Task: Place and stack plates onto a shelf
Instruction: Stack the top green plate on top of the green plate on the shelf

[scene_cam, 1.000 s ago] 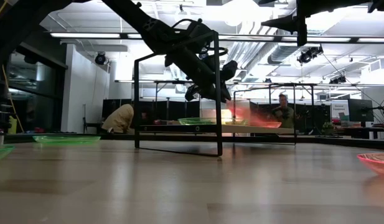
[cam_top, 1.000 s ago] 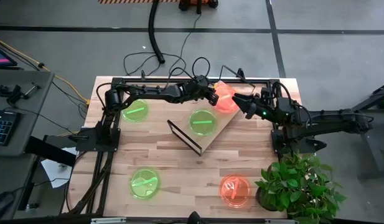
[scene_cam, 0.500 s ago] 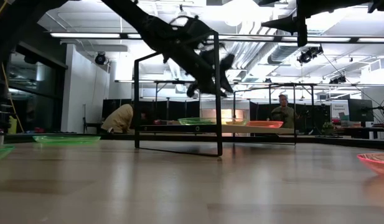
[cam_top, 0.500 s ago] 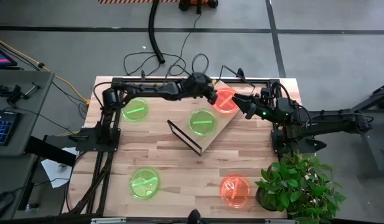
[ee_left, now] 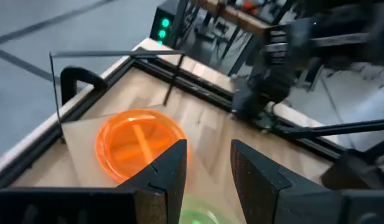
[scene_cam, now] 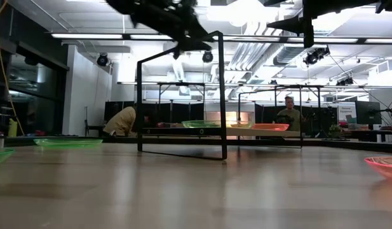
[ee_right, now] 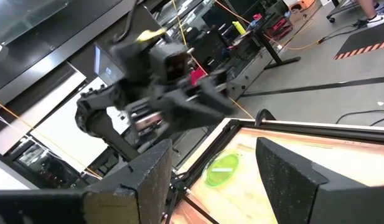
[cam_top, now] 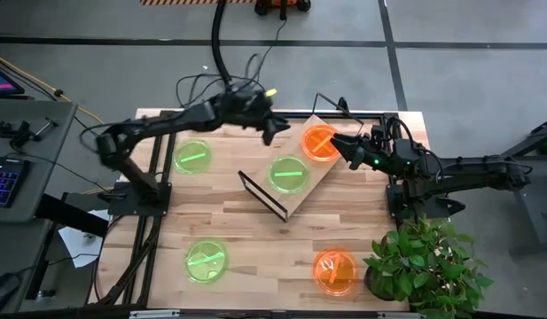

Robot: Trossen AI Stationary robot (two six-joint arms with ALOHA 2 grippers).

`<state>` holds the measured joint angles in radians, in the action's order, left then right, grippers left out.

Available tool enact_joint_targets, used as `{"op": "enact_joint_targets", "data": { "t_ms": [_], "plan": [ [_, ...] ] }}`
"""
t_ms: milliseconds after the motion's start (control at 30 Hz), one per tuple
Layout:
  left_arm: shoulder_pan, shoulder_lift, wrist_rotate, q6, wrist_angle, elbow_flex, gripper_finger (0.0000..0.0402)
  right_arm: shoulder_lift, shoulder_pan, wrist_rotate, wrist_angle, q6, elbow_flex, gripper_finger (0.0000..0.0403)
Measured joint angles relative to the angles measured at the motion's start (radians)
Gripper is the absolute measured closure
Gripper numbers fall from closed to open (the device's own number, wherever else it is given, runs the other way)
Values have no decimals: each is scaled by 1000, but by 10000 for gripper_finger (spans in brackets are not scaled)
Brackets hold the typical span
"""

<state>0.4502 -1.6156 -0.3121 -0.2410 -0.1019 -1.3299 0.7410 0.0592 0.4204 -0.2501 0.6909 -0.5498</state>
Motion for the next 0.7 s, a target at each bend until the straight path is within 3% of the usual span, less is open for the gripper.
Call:
{"op": "enact_joint_targets", "data": {
  "t_ms": [167,333,433,533,633,700],
  "plan": [
    [-23,234,36,-104,223,312,286,0,0,0,6,0,0,187],
    [-35,448,71,-77,196,522,286,0,0,0,19,0,0,187],
    [-44,543,122,18,12,553,286,0,0,0,29,9,0,187],
    [-75,582,290,69,-314,534,287,0,0,0,29,10,0,187],
    [-105,572,466,38,-586,523,287,0,0,0,29,10,0,187],
    [-110,544,510,-18,-705,532,287,0,0,1,29,9,0,187]
  ]
}}
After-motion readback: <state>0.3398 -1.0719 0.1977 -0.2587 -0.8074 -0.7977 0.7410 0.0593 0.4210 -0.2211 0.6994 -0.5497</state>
